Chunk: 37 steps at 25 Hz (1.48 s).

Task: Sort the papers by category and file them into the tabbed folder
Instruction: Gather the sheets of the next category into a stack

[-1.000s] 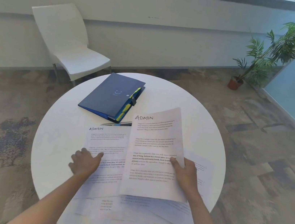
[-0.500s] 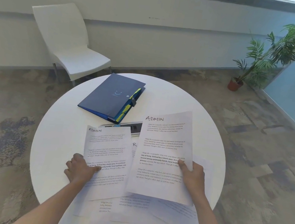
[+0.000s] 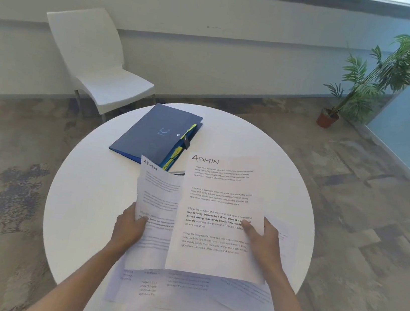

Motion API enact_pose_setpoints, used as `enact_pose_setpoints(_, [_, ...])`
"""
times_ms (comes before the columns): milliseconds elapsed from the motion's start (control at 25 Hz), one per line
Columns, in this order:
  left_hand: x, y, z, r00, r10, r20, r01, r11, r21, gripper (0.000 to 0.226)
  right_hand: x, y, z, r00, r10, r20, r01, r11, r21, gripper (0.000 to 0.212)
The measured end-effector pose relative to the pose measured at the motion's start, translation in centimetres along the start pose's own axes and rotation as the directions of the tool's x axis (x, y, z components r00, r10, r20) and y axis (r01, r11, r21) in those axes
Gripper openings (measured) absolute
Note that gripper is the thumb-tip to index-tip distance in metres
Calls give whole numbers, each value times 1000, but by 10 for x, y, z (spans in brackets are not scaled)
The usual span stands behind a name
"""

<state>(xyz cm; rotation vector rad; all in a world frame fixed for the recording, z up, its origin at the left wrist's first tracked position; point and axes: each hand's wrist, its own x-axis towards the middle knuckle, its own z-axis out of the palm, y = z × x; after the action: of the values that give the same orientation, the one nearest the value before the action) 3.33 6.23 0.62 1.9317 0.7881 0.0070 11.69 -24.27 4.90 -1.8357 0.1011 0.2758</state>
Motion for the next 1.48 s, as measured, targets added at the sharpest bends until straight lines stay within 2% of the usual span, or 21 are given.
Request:
enact_pose_setpoints(160, [-13, 28, 2, 987, 140, 75, -130, 983, -130, 37, -1, -6, 4, 999, -6, 47, 3, 998, 66, 20])
enact_pose_setpoints(320, [-30, 61, -1, 975, 137, 174, -59, 918, -393, 29, -4, -15, 8, 998, 13, 61, -23, 985, 171, 18])
enact_pose_setpoints(480, [-47, 90, -6, 942, 187, 278, -21, 861, -508, 28, -5, -22, 9, 996, 52, 68, -69, 958, 277, 21])
enact_pose_setpoints(680, [-51, 96, -2, 922, 202, 330, -16, 873, -487, 37, -12, -33, 9, 993, 93, 75, -116, 906, 407, 16])
enact_pose_setpoints(800, [-48, 99, 1, 934, 130, 332, 55, 868, -494, 32, -13, -34, 10, 1000, 18, 23, -25, 936, 352, 15])
enact_pose_setpoints(880, [-44, 102, 0, 934, 64, 352, 147, 828, -541, 50, -15, -37, 12, 999, -49, 9, 43, 944, 328, 14])
enact_pose_setpoints(920, [-42, 104, -1, 931, 76, 358, 152, 811, -565, 49, -17, -39, 13, 997, -78, 6, 72, 946, 316, 13])
enact_pose_setpoints(1000, [-41, 108, -3, 935, 122, 334, 104, 804, -585, 33, -21, -42, 16, 991, -134, -2, 129, 949, 289, 14])
enact_pose_setpoints(1120, [-37, 106, -6, 947, 137, 289, 60, 812, -581, 26, -20, -46, 19, 987, -160, 12, 149, 942, 300, 38])
enact_pose_setpoints(1200, [-36, 104, -8, 943, 150, 297, 59, 802, -594, 25, -15, -49, 17, 995, -82, 62, 52, 923, 382, 59])
enact_pose_setpoints(1240, [-36, 103, -8, 940, 157, 304, 56, 805, -590, 25, -11, -51, 15, 994, -54, 96, 9, 909, 416, 59])
enact_pose_setpoints(1360, [-36, 99, -4, 931, 161, 328, 36, 852, -523, 24, -5, -53, 15, 986, -47, 160, -18, 923, 384, 31])
enact_pose_setpoints(1480, [-34, 98, 0, 937, 148, 317, 20, 882, -471, 24, -7, -51, 21, 990, -45, 134, 0, 950, 313, 15])
